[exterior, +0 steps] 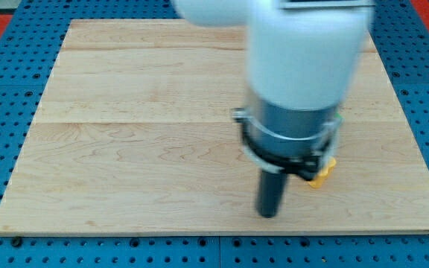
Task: Slide the yellow heart left side of the yellow hexagon
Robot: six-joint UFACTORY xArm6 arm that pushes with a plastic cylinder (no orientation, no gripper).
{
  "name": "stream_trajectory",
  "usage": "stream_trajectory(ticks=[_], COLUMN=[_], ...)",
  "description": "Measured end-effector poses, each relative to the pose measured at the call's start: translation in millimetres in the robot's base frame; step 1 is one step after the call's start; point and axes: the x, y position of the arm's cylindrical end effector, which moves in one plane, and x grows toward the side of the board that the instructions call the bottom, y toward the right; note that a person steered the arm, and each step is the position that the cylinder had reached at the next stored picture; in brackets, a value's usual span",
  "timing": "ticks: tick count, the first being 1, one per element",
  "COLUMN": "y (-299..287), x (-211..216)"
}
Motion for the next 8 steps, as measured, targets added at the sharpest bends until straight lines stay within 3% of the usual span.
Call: stream_trajectory(ticks=[2, 4, 5, 6, 8], y=[29, 123, 132, 123, 69], x=[-27, -11, -46, -58, -41])
